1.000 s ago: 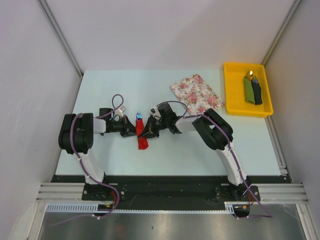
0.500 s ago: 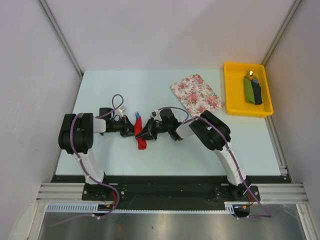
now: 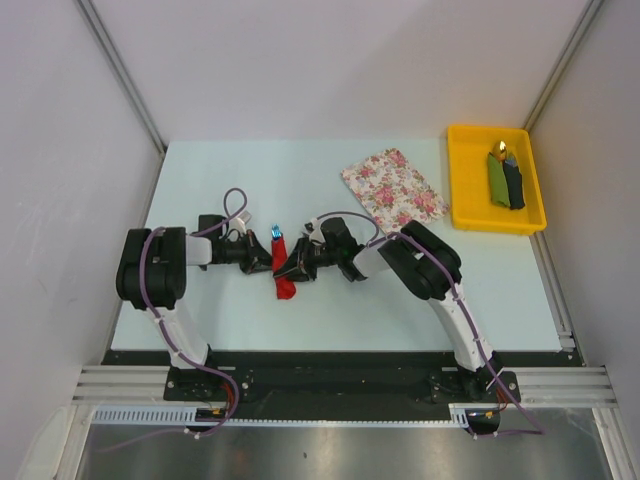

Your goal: Place the utensils on the paper napkin and roll it up

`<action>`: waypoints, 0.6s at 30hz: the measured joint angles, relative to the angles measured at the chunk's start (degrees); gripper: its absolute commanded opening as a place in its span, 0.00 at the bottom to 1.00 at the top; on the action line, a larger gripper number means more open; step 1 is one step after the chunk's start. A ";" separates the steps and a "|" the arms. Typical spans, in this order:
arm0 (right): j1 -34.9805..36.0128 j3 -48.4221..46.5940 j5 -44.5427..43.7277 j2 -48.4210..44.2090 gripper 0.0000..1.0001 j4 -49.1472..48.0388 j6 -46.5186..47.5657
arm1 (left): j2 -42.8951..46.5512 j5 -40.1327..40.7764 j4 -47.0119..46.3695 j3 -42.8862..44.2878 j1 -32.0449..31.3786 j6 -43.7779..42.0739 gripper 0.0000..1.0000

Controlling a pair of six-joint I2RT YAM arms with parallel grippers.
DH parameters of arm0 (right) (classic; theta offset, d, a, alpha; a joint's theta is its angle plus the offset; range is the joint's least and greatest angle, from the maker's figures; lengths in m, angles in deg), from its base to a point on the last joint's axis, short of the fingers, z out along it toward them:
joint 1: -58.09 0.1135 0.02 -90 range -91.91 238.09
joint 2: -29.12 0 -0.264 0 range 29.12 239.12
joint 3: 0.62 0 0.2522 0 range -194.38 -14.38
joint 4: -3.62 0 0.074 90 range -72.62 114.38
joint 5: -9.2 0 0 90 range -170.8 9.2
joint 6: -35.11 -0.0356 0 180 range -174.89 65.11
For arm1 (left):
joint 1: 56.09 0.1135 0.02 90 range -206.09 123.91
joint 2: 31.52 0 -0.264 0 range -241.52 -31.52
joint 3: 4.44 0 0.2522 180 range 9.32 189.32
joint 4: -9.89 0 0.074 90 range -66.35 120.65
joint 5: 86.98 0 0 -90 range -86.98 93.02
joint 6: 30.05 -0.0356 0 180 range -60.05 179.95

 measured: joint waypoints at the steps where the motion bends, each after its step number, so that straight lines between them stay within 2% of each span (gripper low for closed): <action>1: 0.00 -0.02 -0.11 0.00 0.24 0.39 0.81 | 0.31 0.33 0.35 0.00 0.00 -0.09 0.00; 10: -0.11 -1.03 -0.70 -0.02 0.25 4.04 4.72 | 2.97 2.73 3.02 0.04 0.09 -1.77 0.00; 18: -0.44 -3.26 -0.68 -0.02 0.27 9.11 7.04 | 10.75 3.72 4.96 0.74 2.82 -2.82 0.05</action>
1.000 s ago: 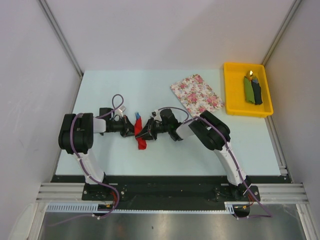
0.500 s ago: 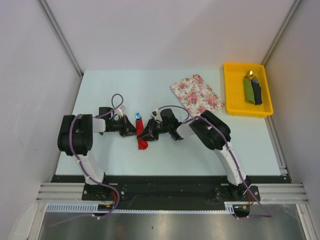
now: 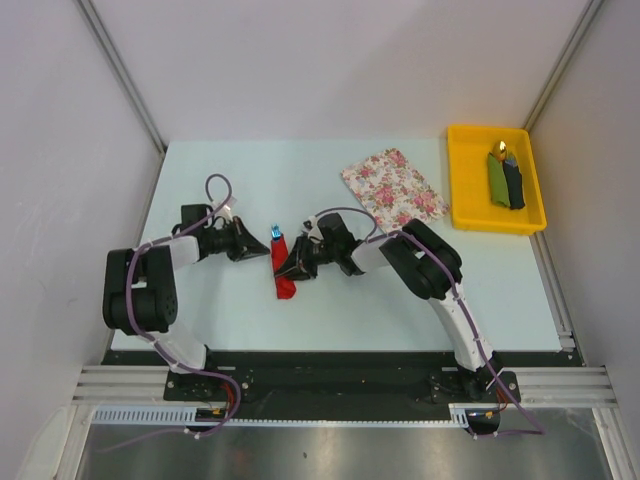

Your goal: Place the utensils on the paper napkin and roll it up

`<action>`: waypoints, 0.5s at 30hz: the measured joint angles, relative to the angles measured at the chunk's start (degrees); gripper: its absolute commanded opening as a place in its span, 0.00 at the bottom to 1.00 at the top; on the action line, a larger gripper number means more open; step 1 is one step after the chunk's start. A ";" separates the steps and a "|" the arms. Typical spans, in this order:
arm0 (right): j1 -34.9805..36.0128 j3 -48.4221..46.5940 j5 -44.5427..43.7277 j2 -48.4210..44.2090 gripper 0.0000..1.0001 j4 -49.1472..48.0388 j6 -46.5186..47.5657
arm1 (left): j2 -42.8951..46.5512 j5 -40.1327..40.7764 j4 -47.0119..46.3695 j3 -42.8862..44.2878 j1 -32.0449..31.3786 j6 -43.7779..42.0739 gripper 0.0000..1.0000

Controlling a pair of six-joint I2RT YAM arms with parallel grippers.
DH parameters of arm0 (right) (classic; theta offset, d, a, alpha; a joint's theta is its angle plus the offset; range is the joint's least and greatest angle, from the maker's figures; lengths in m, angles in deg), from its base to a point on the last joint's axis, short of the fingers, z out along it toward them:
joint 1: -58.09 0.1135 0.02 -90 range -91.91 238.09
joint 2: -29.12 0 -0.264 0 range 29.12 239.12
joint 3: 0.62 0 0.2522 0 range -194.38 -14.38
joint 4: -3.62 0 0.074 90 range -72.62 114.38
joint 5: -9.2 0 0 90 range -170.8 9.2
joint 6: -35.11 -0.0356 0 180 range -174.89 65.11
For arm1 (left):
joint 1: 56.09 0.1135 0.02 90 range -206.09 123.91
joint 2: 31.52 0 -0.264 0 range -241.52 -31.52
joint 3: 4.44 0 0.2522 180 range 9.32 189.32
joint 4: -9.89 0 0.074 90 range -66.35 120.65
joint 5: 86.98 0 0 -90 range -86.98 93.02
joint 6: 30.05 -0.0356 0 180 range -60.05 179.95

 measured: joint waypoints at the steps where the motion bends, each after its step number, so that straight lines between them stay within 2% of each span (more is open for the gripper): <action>1: 0.00 -0.26 0.00 0.00 0.29 0.59 0.13 | 0.44 0.04 0.33 0.46 0.31 -0.17 0.07; 5: -0.02 -1.42 0.04 0.00 0.35 2.58 0.00 | 0.76 0.46 2.32 2.54 0.61 -1.81 0.13; 11: -0.02 -2.38 0.17 0.00 0.35 4.07 -0.72 | 0.74 1.62 7.23 6.01 -0.37 -5.14 0.24; 15: 0.02 -3.15 0.02 0.20 0.35 5.07 -0.66 | 0.44 2.64 9.16 7.23 -2.45 -6.58 0.24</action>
